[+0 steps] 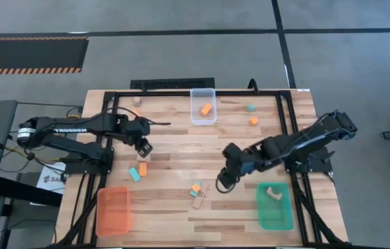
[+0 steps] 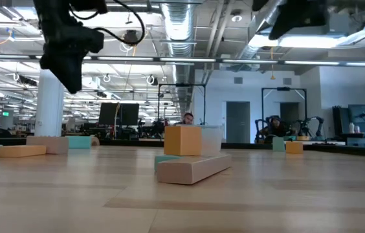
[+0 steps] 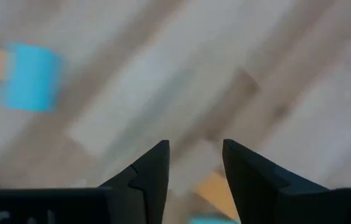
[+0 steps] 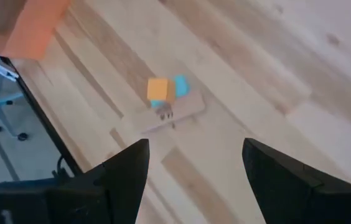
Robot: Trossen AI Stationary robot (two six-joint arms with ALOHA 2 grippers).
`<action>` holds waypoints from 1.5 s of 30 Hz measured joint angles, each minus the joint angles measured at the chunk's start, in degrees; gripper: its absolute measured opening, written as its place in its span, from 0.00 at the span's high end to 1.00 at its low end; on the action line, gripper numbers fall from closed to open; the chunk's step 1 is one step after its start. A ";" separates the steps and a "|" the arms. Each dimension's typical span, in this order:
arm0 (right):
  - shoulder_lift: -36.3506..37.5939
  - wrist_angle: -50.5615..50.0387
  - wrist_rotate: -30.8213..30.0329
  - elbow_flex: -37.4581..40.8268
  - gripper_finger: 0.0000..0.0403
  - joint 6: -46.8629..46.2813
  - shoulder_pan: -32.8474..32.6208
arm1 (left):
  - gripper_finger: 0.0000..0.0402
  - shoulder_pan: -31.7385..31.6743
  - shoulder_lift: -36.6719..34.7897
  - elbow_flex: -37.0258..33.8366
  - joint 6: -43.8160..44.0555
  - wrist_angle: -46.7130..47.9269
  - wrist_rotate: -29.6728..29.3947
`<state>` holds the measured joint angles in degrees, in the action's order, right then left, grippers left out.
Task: Sort & place blocks by color
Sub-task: Put the sky blue block into the transparent orange bin
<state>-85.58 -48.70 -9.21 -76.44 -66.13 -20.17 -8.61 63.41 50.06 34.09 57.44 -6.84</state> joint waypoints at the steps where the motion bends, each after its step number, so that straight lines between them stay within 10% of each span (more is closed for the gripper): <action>1: 0.00 0.38 0.05 0.00 0.30 1.43 0.84 | 0.65 -0.86 0.12 0.08 -0.97 0.17 -2.30; 16: 0.02 1.59 6.38 0.00 0.30 13.60 7.25 | 0.48 -34.76 15.91 0.13 -32.37 -3.60 2.48; 37: 0.02 0.56 9.51 0.00 0.30 19.04 7.24 | 0.41 -36.71 29.41 0.24 -35.83 -11.32 -0.51; 45: 0.02 -0.58 9.51 0.00 0.30 19.72 7.62 | 0.68 -36.67 29.43 0.11 -36.46 -10.69 0.60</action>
<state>-85.56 -49.27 0.30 -76.44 -46.41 -12.55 -45.28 92.84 50.17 -2.37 46.75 -6.24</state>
